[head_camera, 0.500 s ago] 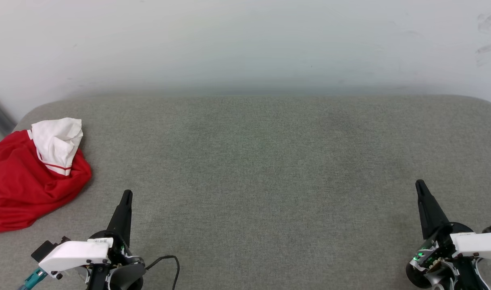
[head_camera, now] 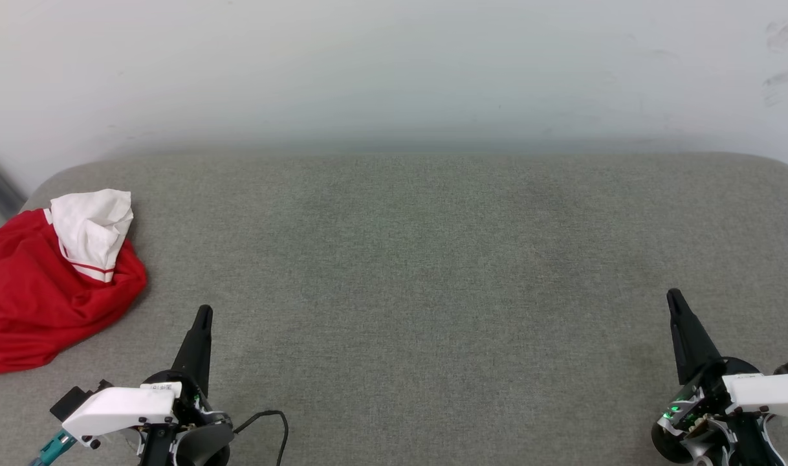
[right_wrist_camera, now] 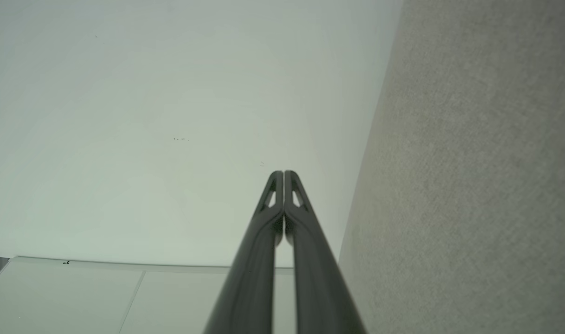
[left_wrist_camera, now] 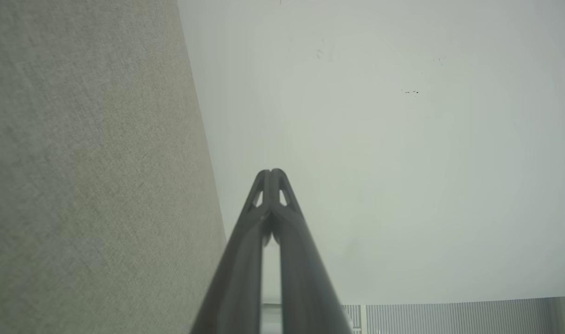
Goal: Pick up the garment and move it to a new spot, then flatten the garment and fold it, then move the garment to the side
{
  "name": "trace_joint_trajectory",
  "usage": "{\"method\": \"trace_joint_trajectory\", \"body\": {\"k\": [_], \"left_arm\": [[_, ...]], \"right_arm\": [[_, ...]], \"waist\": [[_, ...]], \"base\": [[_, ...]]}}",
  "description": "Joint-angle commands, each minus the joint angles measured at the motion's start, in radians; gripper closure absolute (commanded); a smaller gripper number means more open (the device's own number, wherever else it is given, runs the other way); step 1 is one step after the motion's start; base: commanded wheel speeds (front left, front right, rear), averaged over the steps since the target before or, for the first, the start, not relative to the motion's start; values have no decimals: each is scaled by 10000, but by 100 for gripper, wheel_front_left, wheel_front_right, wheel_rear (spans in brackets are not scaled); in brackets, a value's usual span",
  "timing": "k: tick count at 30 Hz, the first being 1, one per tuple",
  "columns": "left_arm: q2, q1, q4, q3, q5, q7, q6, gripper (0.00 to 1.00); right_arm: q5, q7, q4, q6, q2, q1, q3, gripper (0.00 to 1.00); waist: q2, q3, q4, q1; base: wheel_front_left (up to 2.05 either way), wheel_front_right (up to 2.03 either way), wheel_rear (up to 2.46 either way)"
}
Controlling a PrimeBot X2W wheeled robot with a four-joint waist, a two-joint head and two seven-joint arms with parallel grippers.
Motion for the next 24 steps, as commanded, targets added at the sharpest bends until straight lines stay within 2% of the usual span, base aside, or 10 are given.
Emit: {"method": "trace_joint_trajectory", "body": {"k": [1,13,14,19,24], "left_arm": [[-12,-65,3,24,18,24,-39,100],[-12,-65,3,22,17,23,-39,100],[0,0,-3,-1,0,-4,0,0],[-26,221,118,-93,32,-140,5,0],[-24,314,-119,-97,403,-445,3,0]], "right_arm": [[-56,20,16,0,44,-151,-9,100],[-53,18,16,-1,44,-151,-5,100],[-3,-4,-1,2,0,1,0,0],[-65,-121,191,0,5,270,38,0],[-670,-429,85,0,6,393,-72,0]], "waist": [[0,0,0,0],[0,0,0,0],[0,0,0,0],[0,3,0,0],[0,12,0,0]], "base": [[0,0,0],[0,0,0],[0,0,0],[0,0,0],[0,0,0]]}}
